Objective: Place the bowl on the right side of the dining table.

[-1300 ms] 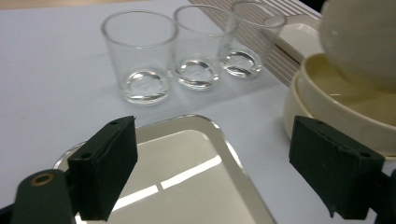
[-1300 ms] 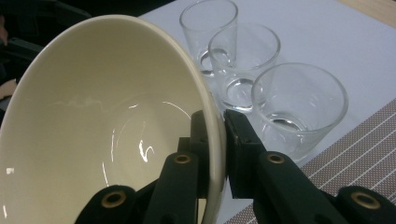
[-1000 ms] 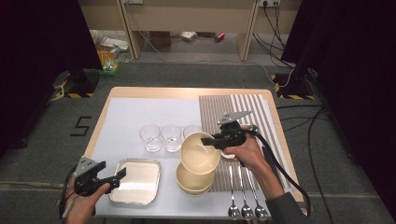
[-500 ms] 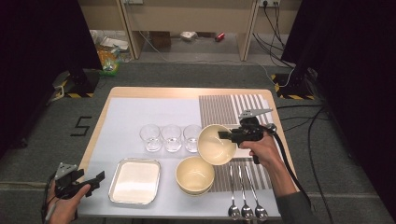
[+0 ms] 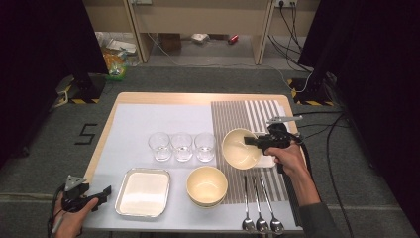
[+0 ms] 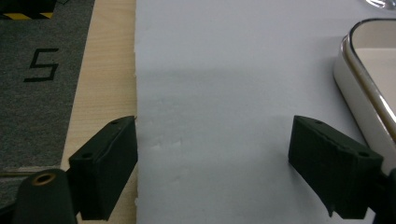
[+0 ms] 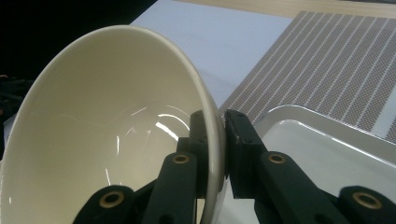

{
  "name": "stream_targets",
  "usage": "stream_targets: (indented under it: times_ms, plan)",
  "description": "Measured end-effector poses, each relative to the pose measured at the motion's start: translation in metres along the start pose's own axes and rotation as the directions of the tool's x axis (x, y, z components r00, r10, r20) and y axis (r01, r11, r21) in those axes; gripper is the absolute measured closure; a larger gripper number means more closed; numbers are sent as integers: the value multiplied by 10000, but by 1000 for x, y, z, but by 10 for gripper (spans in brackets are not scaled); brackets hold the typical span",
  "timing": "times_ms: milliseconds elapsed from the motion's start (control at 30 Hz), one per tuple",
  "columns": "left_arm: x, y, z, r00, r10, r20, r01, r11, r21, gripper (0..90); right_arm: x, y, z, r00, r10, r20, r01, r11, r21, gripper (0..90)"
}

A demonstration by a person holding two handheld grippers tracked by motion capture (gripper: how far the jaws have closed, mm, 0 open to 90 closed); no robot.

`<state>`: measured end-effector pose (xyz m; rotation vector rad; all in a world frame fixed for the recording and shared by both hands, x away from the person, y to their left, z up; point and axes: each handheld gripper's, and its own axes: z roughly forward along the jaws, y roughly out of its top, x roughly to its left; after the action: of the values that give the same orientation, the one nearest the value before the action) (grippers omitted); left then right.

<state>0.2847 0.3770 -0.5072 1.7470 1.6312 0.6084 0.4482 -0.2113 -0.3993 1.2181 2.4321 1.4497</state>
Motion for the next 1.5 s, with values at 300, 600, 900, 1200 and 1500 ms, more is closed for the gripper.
stream_targets:
  times_ms: [300,600,900,1200,1500]
  plan:
    - [-1,-4,0,10000,28,-49,-29,9997,-261,146,-21,-11,-6,9976,622,306,-617,9979,-186,816]
    - [-5,-6,-7,9990,412,-191,-414,9990,-145,146,-43,-21,-11,9898,1205,760,-1196,9927,-171,813]
    - [-12,-7,-8,9973,728,-17,-728,9972,-188,166,-65,-31,-12,9761,1825,1177,-1811,9832,-225,811]
    - [-15,-9,-6,9961,869,-142,-872,9958,-261,140,-75,-34,-2,9683,2053,1419,-2062,9785,-88,809]
    - [-15,-9,-6,9962,861,-154,-866,9958,-291,140,-83,-36,7,9561,2183,1954,-2269,9737,225,809]
